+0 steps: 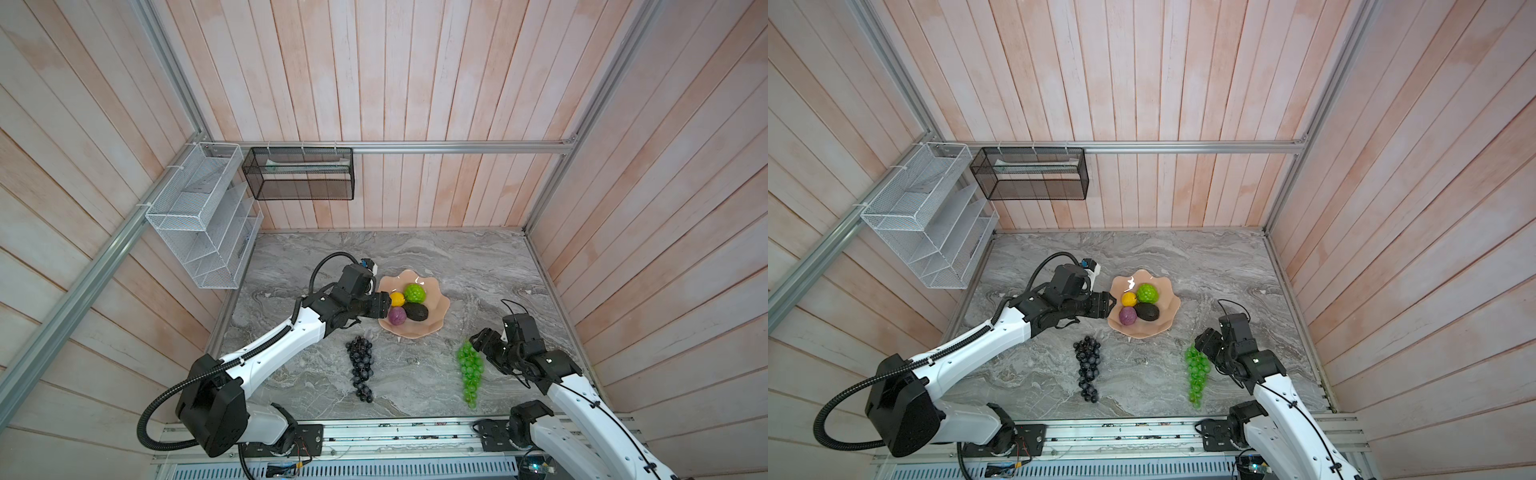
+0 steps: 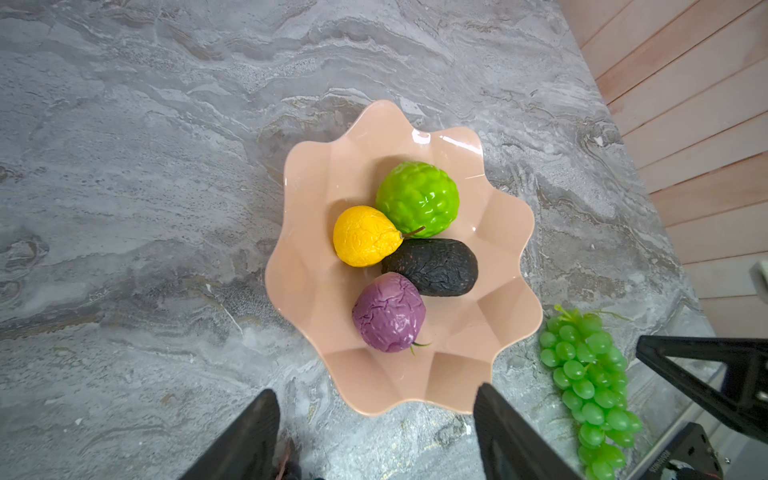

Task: Place and organize the fake fruits in the fruit bowl
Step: 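Lower the right gripper onto the green grapes and close on their stem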

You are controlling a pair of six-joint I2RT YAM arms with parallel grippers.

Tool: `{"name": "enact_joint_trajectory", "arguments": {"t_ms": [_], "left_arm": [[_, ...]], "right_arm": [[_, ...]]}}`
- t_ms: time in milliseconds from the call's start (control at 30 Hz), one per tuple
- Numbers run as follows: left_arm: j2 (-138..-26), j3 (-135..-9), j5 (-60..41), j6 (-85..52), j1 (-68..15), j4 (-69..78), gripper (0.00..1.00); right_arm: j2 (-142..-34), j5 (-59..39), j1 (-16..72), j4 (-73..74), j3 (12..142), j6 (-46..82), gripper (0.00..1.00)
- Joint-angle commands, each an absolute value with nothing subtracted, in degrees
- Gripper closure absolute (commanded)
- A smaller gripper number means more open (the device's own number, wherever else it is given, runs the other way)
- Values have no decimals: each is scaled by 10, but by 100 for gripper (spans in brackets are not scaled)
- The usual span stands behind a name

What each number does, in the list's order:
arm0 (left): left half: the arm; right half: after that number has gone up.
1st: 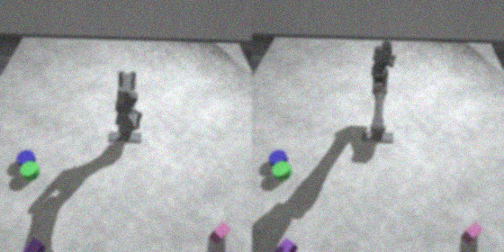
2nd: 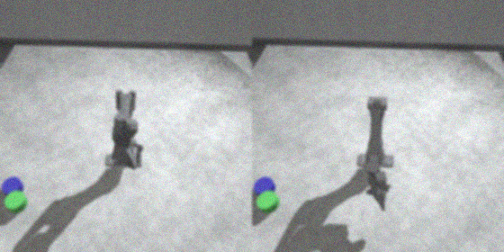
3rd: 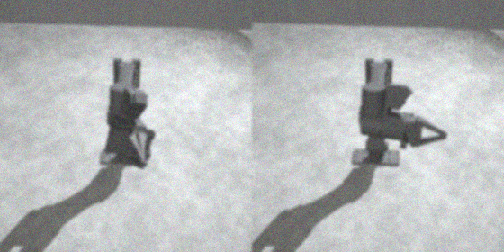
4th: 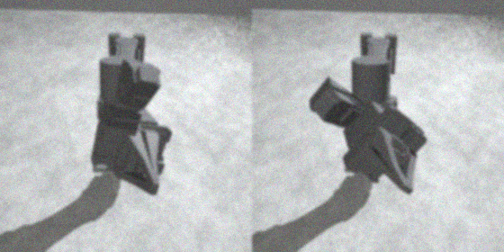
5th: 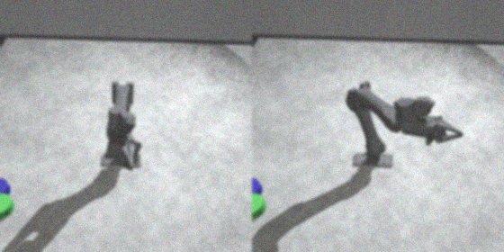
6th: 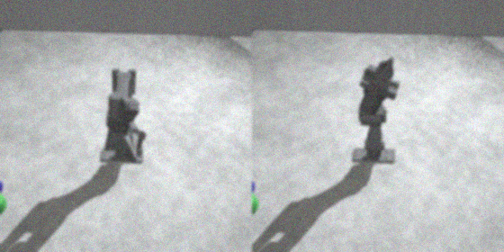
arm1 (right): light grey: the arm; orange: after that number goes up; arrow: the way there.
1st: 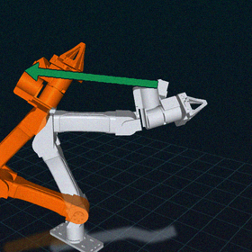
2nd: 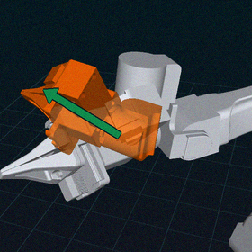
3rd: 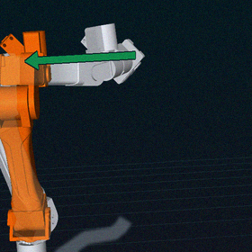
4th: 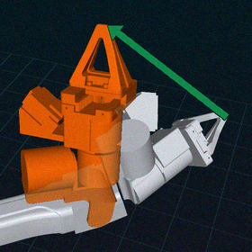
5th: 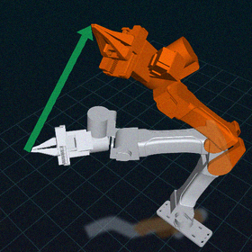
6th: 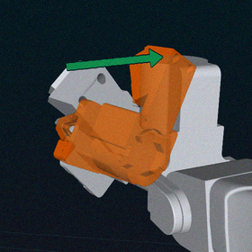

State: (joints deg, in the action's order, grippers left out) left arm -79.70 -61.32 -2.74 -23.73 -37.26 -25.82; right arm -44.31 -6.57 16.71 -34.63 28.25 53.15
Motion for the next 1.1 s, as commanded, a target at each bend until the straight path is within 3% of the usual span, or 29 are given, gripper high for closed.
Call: {"name": "enact_joint_trajectory", "arguments": {"t_ms": [0, 167, 400, 533, 667, 1067], "left_arm": [[-785, -605, -31, -237, -369, -247, 24], [-785, -609, -28, -243, -368, -254, 24], [-791, -618, -26, -249, -367, -258, 24], [-794, -624, -27, -253, -367, -261, 24], [-795, -625, -27, -257, -367, -262, 24], [-800, -621, -31, -273, -367, -263, 24]], "right_arm": [[-469, -77, 165, -299, 274, 515, 32], [-502, -87, 164, -256, 268, 501, 37], [-536, -91, 161, -216, 265, 470, 53], [-541, -98, 157, -206, 260, 462, 70], [-537, -102, 154, -206, 256, 455, 80], [-498, -93, 146, -207, 241, 430, 100]]}}
